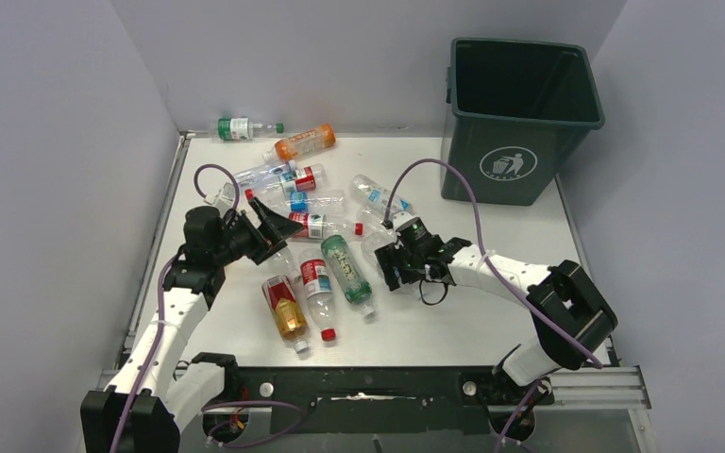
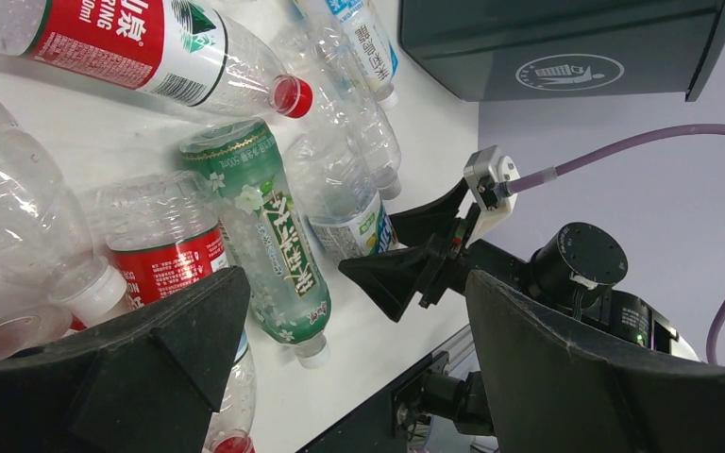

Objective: Put the plastic bottles in the bin
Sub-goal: Pick up the plastic bottle at the center of the board.

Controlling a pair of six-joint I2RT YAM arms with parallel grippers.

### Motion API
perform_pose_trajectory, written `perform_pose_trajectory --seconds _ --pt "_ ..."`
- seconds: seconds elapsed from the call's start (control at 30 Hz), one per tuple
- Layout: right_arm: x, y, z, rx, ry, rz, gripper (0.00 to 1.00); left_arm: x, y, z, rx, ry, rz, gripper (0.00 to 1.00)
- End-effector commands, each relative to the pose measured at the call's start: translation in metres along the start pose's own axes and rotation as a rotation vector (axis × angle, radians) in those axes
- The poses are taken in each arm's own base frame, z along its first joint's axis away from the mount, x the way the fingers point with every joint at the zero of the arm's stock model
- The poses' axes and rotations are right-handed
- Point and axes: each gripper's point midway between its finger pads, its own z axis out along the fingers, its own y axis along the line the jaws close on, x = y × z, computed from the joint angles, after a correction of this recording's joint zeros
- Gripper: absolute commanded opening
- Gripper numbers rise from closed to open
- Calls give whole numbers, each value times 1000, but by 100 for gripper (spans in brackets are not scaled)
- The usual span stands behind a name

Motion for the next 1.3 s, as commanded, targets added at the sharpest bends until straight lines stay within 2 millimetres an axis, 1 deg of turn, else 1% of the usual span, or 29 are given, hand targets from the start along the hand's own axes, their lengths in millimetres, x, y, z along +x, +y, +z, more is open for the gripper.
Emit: perform_pose_trajectory --seconds 0.0,0.07,0.17,0.23,0.27,0.3,0.43,0.6,0.7,0.87,0.97,1.03,1.07,1.13,1.2,1.27 --pt "-27 3 -5 2 -79 -14 70 -10 -16 -2 51 -43 47 86" --pt "-29 2 -8 8 -83 -12 64 -10 -16 -2 52 -42 49 86" --pt "-37 1 -16 16 -105 -7 63 -10 -17 -3 56 -44 53 86" --pt "-46 1 -26 22 -130 -3 62 -10 -18 -4 58 -46 54 86" --pt "-52 1 -32 25 -147 -3 62 -6 -12 -2 47 -36 46 86" --pt "-58 0 -37 30 -160 -2 62 -5 -10 -2 45 -32 44 86" --pt "-82 0 -62 39 -221 -2 60 -4 -10 -2 47 -33 43 86" --pt "-117 2 -99 30 -330 0 60 -1 -8 -1 50 -25 34 86" --pt "-141 1 -122 41 -393 -6 60 -1 -6 1 53 -35 32 86" --pt "-183 -5 -157 70 -508 -10 59 5 4 11 55 -24 14 86" --pt "-207 -2 -180 45 -603 -13 60 9 4 15 91 -41 -11 86" --pt "-222 -4 -192 52 -639 -15 60 12 5 16 102 -57 -27 86" --pt "-233 -7 -201 62 -664 -15 60 14 5 16 107 -61 -33 86" --pt "-247 -12 -211 82 -693 -19 60 19 3 14 118 -55 -33 86" --pt "-260 -20 -216 101 -714 -17 60 23 1 11 122 -49 -26 86" --pt "-273 -28 -220 105 -739 0 60 21 2 9 107 -66 -15 86"
